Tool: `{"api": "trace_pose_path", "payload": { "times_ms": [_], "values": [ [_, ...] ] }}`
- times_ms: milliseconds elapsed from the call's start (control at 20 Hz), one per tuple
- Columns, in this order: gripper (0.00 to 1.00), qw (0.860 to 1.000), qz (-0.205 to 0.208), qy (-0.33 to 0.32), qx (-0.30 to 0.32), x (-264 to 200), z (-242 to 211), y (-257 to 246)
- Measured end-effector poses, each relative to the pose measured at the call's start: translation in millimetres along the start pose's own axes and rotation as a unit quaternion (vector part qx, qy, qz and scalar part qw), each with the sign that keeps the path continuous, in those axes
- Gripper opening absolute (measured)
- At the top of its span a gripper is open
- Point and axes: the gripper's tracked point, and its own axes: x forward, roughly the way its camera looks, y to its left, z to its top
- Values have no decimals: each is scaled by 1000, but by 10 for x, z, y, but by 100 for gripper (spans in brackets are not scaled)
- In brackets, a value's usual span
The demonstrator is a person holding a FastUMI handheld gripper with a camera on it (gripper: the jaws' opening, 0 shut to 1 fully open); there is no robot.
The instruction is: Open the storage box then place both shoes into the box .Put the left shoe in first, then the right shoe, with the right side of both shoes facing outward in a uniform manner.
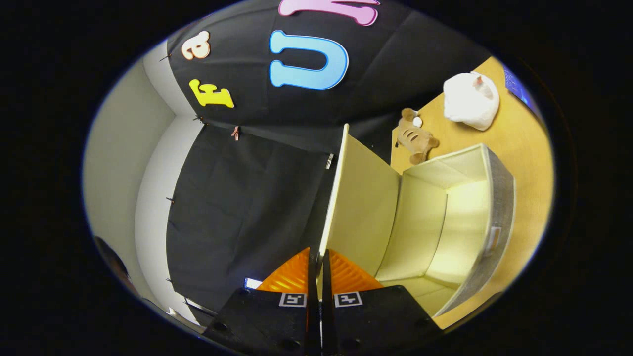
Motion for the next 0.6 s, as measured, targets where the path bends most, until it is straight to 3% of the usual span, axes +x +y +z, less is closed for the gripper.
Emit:
{"api": "trace_pose_path", "payload": {
  "times_ms": [600],
  "values": [
    [6,999,-30,16,-21,1418,-331,209]
  ]
}}
